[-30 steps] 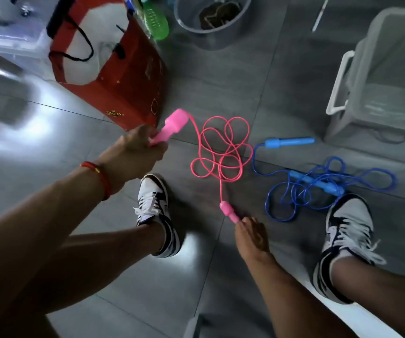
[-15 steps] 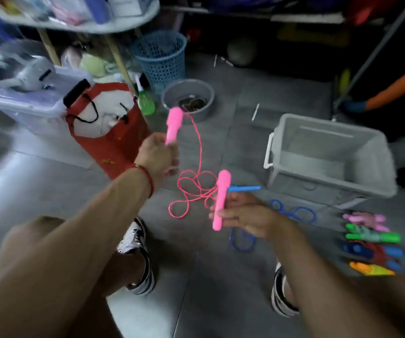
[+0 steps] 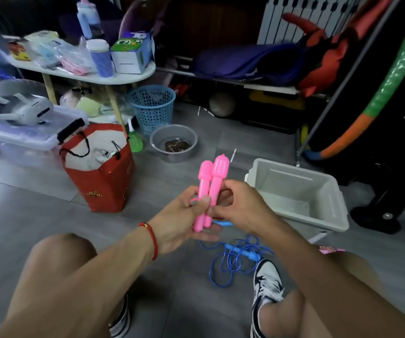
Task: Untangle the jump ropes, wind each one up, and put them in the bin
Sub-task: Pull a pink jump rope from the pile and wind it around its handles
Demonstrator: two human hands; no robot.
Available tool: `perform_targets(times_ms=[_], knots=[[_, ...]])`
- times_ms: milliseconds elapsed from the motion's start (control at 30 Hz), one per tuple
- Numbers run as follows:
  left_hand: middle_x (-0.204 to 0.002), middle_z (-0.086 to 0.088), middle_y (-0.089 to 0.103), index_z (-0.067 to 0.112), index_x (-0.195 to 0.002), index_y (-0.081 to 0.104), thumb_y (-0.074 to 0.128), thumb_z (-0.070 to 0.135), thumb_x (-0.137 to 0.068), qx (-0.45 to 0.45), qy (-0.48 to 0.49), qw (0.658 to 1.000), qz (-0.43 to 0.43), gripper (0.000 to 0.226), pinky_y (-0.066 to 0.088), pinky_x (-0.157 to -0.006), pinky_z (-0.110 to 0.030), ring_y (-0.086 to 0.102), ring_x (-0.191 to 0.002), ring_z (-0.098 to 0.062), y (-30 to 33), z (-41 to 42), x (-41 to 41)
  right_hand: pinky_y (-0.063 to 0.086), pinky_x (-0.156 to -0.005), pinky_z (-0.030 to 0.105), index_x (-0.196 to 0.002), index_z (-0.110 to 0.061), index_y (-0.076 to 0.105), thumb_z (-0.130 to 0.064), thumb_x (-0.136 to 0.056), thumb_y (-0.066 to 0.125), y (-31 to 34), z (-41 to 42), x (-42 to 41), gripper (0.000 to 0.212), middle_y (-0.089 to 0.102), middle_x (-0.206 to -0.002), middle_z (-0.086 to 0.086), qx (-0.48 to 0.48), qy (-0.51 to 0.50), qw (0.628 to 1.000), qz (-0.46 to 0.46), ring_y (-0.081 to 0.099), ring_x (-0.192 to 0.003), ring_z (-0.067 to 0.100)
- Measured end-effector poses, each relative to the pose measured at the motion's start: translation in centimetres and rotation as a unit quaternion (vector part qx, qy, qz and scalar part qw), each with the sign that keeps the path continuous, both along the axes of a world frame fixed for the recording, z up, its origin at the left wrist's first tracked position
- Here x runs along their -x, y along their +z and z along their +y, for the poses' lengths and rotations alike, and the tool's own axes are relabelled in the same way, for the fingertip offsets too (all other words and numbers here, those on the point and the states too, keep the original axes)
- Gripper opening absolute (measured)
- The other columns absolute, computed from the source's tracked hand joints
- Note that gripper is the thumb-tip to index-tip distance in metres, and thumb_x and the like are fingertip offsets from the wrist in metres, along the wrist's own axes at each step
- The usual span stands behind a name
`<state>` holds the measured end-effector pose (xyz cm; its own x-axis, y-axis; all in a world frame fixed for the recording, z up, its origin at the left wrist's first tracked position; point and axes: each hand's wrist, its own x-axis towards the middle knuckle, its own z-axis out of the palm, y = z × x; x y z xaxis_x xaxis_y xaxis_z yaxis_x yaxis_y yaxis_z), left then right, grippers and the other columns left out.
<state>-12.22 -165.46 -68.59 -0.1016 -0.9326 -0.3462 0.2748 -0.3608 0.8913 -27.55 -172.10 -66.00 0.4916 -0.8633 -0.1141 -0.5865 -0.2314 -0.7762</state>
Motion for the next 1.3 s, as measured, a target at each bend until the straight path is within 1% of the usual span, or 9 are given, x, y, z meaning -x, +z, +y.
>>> perform_targets(times_ms=[100, 233, 333, 433, 600, 833, 1067, 1167, 1300], knots=[[-0.094, -0.016, 0.063, 0.013, -0.123, 0.047, 0.050, 0.020, -0.104, 0.007, 0.004, 0.998, -0.058, 0.020, 0.061, -0.071, -0.047, 0.067, -0.076, -0.027, -0.5, 0.1, -0.3, 0.048, -0.069, 0.023, -0.107, -0.026, 0.068, -0.033, -0.073, 0.085, -0.4, 0.4, -0.3, 0.038, 0.068, -0.092, -0.011, 0.033, 0.028, 0.997, 0.068, 0.060, -0.077, 0.002], [-0.079, -0.011, 0.054, 0.009, -0.114, 0.041, 0.047, 0.013, -0.105, 0.047, -0.014, 0.985, -0.165, 0.011, 0.050, -0.050, -0.026, 0.053, -0.056, -0.016, -0.9, 0.2, -1.2, 0.054, -0.083, 0.031, -0.098, -0.024, 0.072, -0.050, -0.080, 0.073, -0.9, -0.6, 0.5, 0.031, 0.072, -0.092, -0.011, 0.024, 0.027, 0.992, 0.117, 0.066, -0.088, 0.009], [-0.073, -0.008, 0.054, 0.008, -0.107, 0.040, 0.046, 0.012, -0.106, 0.071, -0.064, 0.972, -0.216, 0.008, 0.046, -0.046, -0.027, 0.051, -0.050, -0.014, -0.8, 0.1, -1.7, 0.051, -0.089, 0.033, -0.100, -0.026, 0.067, -0.053, -0.087, 0.066, -0.6, -2.4, 1.3, 0.030, 0.067, -0.102, -0.010, 0.121, -0.129, 0.984, 0.016, 0.062, -0.096, 0.012], [-0.074, -0.006, 0.056, 0.004, -0.113, 0.040, 0.048, 0.014, -0.105, 0.091, -0.141, 0.969, -0.179, 0.015, 0.046, -0.046, -0.030, 0.053, -0.057, -0.020, -0.4, 0.3, -1.5, 0.046, -0.092, 0.018, -0.123, -0.030, 0.059, -0.047, -0.094, 0.064, -0.2, -3.8, 0.8, 0.034, 0.059, -0.127, -0.010, 0.082, -0.065, 0.989, -0.103, 0.056, -0.115, 0.004], [-0.082, -0.017, 0.061, 0.004, -0.130, 0.037, 0.051, 0.019, -0.100, 0.081, -0.174, 0.981, -0.016, 0.037, 0.047, -0.045, -0.029, 0.057, -0.059, -0.028, 0.5, 0.4, -1.4, 0.049, -0.072, 0.030, -0.081, -0.010, 0.074, -0.027, -0.089, 0.058, 0.6, -4.3, -0.7, 0.026, 0.073, -0.077, 0.003, 0.038, 0.014, 0.976, -0.214, 0.064, -0.073, 0.015], [-0.100, -0.022, 0.068, 0.004, -0.125, 0.055, 0.057, 0.032, -0.096, 0.025, -0.122, 0.992, -0.011, 0.040, 0.055, -0.060, -0.035, 0.065, -0.071, -0.027, -0.2, 0.6, -0.9, 0.040, -0.055, 0.025, -0.060, -0.006, 0.061, -0.034, -0.079, 0.053, -0.1, -4.3, -1.1, 0.035, 0.064, -0.054, -0.011, 0.188, -0.075, 0.976, -0.077, 0.052, -0.054, 0.013], [-0.082, -0.004, 0.059, -0.009, -0.124, 0.051, 0.054, 0.038, -0.092, 0.018, -0.149, 0.985, -0.080, 0.057, 0.046, -0.052, -0.028, 0.048, -0.064, -0.016, -0.3, 0.8, -1.7, 0.049, -0.060, 0.034, -0.051, -0.011, 0.047, -0.034, -0.079, 0.051, -0.3, -4.4, -1.4, 0.037, 0.068, -0.057, -0.011, 0.210, -0.150, 0.965, -0.045, 0.056, -0.059, 0.024], [-0.077, -0.001, 0.050, -0.009, -0.120, 0.049, 0.053, 0.029, -0.100, 0.022, -0.166, 0.976, -0.136, 0.043, 0.037, -0.047, -0.023, 0.039, -0.059, -0.010, -0.2, 0.7, -1.6, 0.050, -0.062, 0.034, -0.053, -0.010, 0.053, -0.036, -0.081, 0.050, -0.1, -4.0, -1.6, 0.038, 0.067, -0.056, -0.013, 0.213, -0.138, 0.967, -0.027, 0.058, -0.060, 0.020], [-0.074, -0.002, 0.046, 0.001, -0.110, 0.053, 0.051, 0.019, -0.103, -0.010, -0.145, 0.987, -0.073, 0.020, 0.028, -0.044, -0.019, 0.031, -0.055, -0.009, 0.4, 0.5, -2.1, 0.045, -0.056, 0.022, -0.064, -0.014, 0.067, -0.045, -0.093, 0.047, 0.8, -4.8, -1.5, 0.047, 0.071, -0.063, -0.007, 0.015, -0.120, 0.987, -0.106, 0.060, -0.060, 0.012]])
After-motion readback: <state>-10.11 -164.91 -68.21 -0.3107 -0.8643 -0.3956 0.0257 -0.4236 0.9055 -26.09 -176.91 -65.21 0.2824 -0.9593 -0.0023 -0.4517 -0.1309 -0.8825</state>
